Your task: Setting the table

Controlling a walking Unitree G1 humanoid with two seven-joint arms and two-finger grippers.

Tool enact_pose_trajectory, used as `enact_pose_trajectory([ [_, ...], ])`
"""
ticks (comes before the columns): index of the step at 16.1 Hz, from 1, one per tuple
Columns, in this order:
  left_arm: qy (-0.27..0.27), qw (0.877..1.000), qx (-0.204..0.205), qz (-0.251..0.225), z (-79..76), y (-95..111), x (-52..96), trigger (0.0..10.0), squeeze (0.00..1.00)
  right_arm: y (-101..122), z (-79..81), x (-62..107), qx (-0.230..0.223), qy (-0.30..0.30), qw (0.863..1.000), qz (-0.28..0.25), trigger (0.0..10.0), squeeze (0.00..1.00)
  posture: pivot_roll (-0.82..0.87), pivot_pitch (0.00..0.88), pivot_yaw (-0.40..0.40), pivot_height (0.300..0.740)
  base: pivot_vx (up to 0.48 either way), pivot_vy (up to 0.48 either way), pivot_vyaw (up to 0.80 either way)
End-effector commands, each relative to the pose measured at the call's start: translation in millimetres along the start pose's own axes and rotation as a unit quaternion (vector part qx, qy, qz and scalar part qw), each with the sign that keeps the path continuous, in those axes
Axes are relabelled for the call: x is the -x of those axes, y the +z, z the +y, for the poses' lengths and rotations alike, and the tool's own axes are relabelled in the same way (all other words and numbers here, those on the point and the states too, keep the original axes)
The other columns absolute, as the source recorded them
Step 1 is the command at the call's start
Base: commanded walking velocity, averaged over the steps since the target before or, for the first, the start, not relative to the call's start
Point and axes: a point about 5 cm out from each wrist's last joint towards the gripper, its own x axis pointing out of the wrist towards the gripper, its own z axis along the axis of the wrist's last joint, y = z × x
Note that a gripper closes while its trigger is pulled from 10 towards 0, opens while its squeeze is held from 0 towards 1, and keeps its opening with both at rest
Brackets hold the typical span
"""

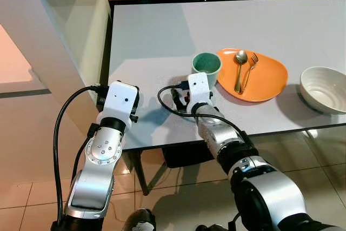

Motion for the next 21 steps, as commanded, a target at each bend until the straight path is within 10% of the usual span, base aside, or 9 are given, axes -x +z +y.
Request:
enact_pose_trajectory([
  [1, -0.004, 1.0, -0.002, 0.0, -1.1, -1, 0.4, 10.0, 0.0, -6, 4.6, 1.4, -0.006, -0.001, 1.0, 0.01, 10.0, 0.0, 0.26, 0.127, -0.022, 0.74, 0.0, 0.0, 0.0],
  [9, -0.004, 1.0, -0.002, -0.003, -2.4, 0, -1.1, 10.0, 0.0, 30, 11.0, 5.7, 0.076, 0.017, 0.991, -0.106, 10.0, 0.0, 0.25, 0.122, -0.023, 0.74, 0.0, 0.0, 0.0],
  [21, -0.029, 0.999, 0.005, -0.017, -13.0, 3, -13.9, 10.0, 0.0, -1, -10.1, 25.5, 0.076, -0.002, 0.995, -0.059, 10.0, 0.0, 0.17, 0.08, -0.016, 0.74, 0.0, 0.0, 0.0],
])
